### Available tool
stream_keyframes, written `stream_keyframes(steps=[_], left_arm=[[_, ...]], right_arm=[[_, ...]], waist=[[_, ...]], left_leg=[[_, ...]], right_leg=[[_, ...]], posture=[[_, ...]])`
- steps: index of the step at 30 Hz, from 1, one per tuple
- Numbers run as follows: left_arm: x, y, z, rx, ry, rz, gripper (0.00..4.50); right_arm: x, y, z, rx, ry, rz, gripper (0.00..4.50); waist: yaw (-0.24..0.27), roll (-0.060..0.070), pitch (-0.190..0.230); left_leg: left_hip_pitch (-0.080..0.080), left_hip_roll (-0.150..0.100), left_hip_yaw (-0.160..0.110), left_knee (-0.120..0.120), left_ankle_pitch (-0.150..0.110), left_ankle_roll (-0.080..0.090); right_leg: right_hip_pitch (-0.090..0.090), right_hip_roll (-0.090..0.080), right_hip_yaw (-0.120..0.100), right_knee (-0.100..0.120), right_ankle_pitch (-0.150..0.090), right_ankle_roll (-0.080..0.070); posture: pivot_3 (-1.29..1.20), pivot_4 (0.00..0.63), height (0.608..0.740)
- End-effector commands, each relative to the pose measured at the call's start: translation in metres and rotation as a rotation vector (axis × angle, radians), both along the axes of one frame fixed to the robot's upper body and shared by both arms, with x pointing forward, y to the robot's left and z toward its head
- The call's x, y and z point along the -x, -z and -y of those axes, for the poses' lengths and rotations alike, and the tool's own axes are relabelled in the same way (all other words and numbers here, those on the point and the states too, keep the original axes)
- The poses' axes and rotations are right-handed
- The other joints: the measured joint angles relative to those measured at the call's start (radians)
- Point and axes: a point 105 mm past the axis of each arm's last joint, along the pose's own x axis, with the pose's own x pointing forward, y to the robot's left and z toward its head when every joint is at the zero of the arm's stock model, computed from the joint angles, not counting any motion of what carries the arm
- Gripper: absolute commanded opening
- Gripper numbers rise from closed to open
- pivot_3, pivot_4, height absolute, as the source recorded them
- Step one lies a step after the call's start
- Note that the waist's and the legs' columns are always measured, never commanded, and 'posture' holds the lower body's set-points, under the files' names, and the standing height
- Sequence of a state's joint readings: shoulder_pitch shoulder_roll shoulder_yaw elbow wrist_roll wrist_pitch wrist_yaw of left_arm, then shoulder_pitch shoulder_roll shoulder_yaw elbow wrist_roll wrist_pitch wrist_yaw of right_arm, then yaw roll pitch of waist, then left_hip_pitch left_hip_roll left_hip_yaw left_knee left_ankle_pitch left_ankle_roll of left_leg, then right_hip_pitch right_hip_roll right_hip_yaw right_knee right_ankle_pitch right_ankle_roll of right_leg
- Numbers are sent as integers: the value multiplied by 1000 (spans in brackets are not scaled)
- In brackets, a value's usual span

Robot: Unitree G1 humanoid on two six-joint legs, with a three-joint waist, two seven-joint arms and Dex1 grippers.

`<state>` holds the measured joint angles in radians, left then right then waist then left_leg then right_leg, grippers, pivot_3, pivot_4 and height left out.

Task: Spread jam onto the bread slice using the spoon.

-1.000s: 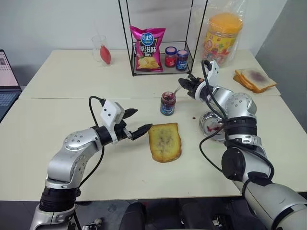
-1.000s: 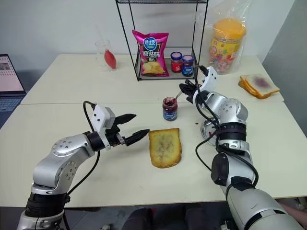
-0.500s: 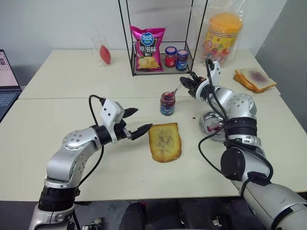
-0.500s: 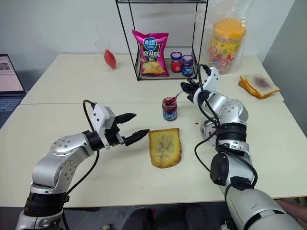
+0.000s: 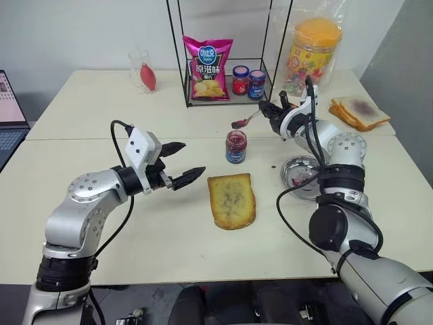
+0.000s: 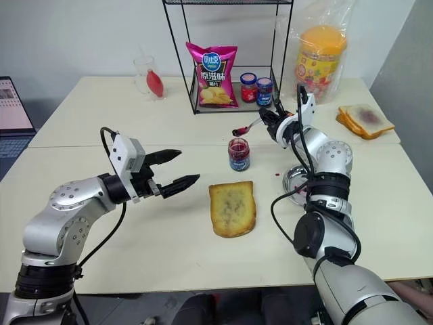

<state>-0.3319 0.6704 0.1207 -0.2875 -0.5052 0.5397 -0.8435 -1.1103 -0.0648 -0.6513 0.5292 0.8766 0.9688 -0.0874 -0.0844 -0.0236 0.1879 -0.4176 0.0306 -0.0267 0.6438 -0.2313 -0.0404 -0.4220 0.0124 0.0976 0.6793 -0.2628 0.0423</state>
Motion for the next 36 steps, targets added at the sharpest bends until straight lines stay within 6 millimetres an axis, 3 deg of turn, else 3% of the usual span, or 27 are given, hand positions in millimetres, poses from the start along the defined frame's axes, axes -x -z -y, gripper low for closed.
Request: stream_keyframes(steps=[1, 3, 6, 9, 15, 18, 21, 27, 36], left_arm=[[14, -9, 5, -29, 77, 21, 4500], [16, -8, 4, -38, 87, 14, 4500], [28, 3, 5, -51, 116, -37, 4500], [40, 12, 6, -52, 124, -79, 4500], [61, 23, 10, -32, 128, -137, 4500], [69, 29, 10, -36, 133, -163, 4500], [78, 42, 5, -108, 133, -179, 4500], [87, 49, 1, -106, 109, -187, 4500], [91, 51, 4, -98, 96, -182, 4500]], right_arm=[[25, -47, -6, -49, -75, 140, 16], [32, -50, -8, -53, -92, 148, 16], [68, -54, -21, -61, -232, 254, 16], [97, -38, -26, -24, -327, 292, 16], [130, -11, -35, 55, -438, 308, 16], [134, 0, -37, 44, -449, 288, 16], [135, 22, -45, 163, -469, 279, 16], [128, 53, -48, 319, -433, 290, 16], [125, 73, -50, 527, -431, 421, 16]], waist=[[0, 0, 0], [0, 0, 0], [-1, 0, 0], [-1, 0, 0], [-3, 0, 0], [-5, 0, 0], [-5, 0, 0], [-3, 0, 0], [0, 0, 0]], left_leg=[[-1, 0, 0, 0, 0, 0], [-1, 0, -1, 0, 0, 0], [0, 1, -1, -1, 0, 0], [-1, 1, -1, -2, 0, 0], [0, 1, 0, 0, 0, 0], [2, 2, 0, 0, 0, 0], [2, 2, 0, 0, 0, 0], [2, 2, 0, 0, 0, 0], [2, 2, 1, 0, 0, 0]], right_leg=[[-1, 0, 0, 0, 0, 0], [-1, 0, -1, 0, 0, 0], [-1, 0, -1, 0, 0, 0], [0, 0, -1, -1, -1, -1], [0, 0, 0, -1, -2, 2], [1, 1, 1, -1, -4, 4], [0, 1, 1, 0, -4, 4], [0, 1, 1, -1, -5, 2], [0, 1, 1, -1, -5, 2]], posture=[[0, 150, 740], [0, 150, 740], [0, 150, 740], [0, 150, 740], [0, 150, 740], [0, 150, 740], [0, 150, 740], [0, 150, 740], [0, 150, 740]])
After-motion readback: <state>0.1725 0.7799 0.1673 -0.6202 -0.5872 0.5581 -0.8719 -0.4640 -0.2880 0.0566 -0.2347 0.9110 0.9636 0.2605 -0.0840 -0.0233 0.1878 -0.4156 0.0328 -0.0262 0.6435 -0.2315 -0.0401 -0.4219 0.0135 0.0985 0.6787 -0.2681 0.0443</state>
